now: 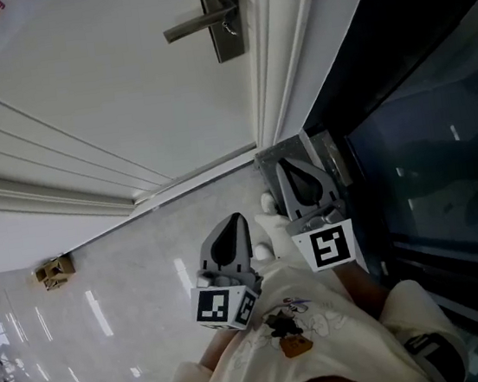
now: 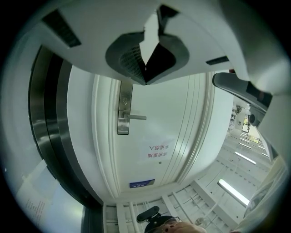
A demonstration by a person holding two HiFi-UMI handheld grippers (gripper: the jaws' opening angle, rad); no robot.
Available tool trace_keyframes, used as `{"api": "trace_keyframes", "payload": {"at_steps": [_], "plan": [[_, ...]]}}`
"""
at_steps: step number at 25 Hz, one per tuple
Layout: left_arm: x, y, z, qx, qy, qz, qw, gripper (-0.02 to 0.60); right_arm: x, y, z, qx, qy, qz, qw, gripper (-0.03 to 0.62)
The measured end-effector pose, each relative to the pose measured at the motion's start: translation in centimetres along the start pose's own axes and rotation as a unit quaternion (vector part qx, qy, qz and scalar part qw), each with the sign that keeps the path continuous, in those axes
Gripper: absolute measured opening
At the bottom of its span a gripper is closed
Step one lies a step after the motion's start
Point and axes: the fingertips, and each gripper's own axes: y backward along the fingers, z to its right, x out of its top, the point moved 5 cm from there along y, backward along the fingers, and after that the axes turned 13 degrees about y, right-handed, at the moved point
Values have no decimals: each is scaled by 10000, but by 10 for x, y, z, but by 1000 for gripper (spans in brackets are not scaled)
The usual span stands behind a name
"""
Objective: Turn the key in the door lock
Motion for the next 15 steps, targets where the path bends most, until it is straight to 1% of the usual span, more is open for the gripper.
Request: {"api": "trace_keyframes", "payload": {"at_steps": [4,8,11,15], "plan": [[23,-34,-19,25,-168,59,9998,6,1,-40,15,-3,-34,110,9999,6],[52,-76,-23,25,-358,225,9991,6,12,-76,44,-44,-152,408,9990,6],[70,-109,-22,-4,-449,338,9984,6,16,-104,64,-21,-48,573,9983,6],[82,-149,-27,2,-487,433,9979,6,12,-141,82,70,147,637,9978,7]]}}
